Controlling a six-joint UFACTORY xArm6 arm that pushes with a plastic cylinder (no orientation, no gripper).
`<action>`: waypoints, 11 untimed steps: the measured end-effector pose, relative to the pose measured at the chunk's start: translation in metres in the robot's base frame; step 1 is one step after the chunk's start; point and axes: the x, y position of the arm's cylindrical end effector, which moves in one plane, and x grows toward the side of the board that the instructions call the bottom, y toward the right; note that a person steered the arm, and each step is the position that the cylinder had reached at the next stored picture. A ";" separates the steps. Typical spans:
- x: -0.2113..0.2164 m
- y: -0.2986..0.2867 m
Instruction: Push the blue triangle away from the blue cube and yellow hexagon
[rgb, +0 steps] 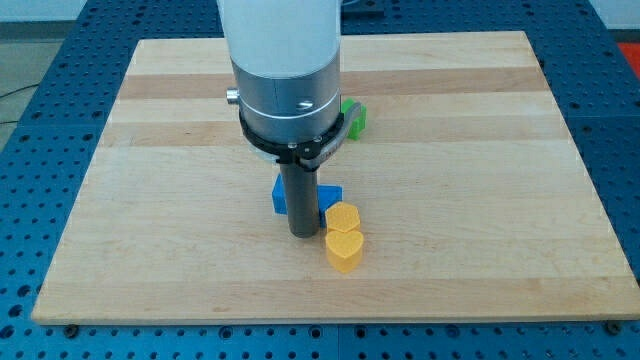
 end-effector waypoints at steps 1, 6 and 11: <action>0.001 -0.007; 0.014 0.030; -0.036 0.010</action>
